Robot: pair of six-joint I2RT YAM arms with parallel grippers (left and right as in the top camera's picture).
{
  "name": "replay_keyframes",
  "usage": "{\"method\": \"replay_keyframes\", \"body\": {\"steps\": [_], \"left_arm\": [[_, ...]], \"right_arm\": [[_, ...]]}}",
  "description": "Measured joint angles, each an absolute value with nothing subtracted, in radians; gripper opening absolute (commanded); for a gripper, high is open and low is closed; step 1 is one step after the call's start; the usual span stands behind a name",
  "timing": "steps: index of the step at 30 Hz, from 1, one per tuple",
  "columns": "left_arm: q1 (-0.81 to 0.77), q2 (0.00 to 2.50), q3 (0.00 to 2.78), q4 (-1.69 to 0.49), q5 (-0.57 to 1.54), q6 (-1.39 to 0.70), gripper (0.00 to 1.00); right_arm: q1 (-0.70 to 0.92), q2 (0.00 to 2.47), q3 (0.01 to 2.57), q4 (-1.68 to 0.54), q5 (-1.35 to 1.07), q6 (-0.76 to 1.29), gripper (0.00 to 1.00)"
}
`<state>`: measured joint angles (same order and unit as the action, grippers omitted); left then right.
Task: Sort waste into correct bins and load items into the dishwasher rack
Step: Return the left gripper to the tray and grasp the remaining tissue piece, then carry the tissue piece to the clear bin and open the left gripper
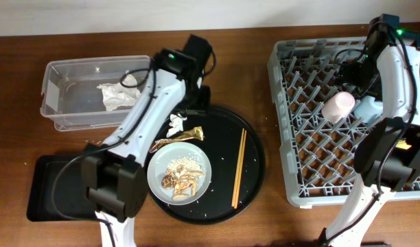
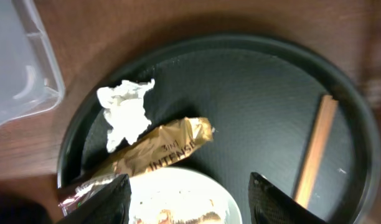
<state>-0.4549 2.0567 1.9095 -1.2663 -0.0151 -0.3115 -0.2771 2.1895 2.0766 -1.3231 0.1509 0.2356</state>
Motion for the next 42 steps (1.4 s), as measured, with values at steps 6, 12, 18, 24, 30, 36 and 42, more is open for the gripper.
{"method": "replay_keyframes", "body": {"steps": [6, 12, 18, 24, 30, 36, 42], "left_arm": [[-0.428, 2.057, 1.747, -1.126, -0.078, -0.363, 0.6], [-0.363, 2.057, 1.639, -0.996, -0.095, -0.387, 0.6], [-0.361, 2.057, 1.565, -0.924, -0.102, -0.39, 0.57], [-0.361, 2.057, 1.519, -0.876, -0.102, -0.394, 0.54], [-0.364, 2.057, 1.51, -0.864, -0.103, -0.397, 0.38], [-0.369, 2.057, 1.51, -0.847, -0.105, -0.402, 0.38], [-0.36, 2.057, 1.495, -0.82, -0.106, -0.402, 0.38]], "right_arm": [[-0.277, 2.189, 2.077, -1.324, 0.151, 0.236, 0.98], [-0.277, 2.189, 2.077, -1.324, 0.151, 0.236, 0.98], [-0.277, 2.189, 2.077, -1.324, 0.151, 0.236, 0.98], [-0.277, 2.189, 2.077, -1.324, 0.151, 0.236, 0.98], [-0.277, 2.189, 2.077, -1.324, 0.151, 0.235, 0.98], [-0.277, 2.189, 2.077, -1.324, 0.151, 0.236, 0.98], [-0.277, 2.189, 2.077, -1.324, 0.151, 0.236, 0.98]]}}
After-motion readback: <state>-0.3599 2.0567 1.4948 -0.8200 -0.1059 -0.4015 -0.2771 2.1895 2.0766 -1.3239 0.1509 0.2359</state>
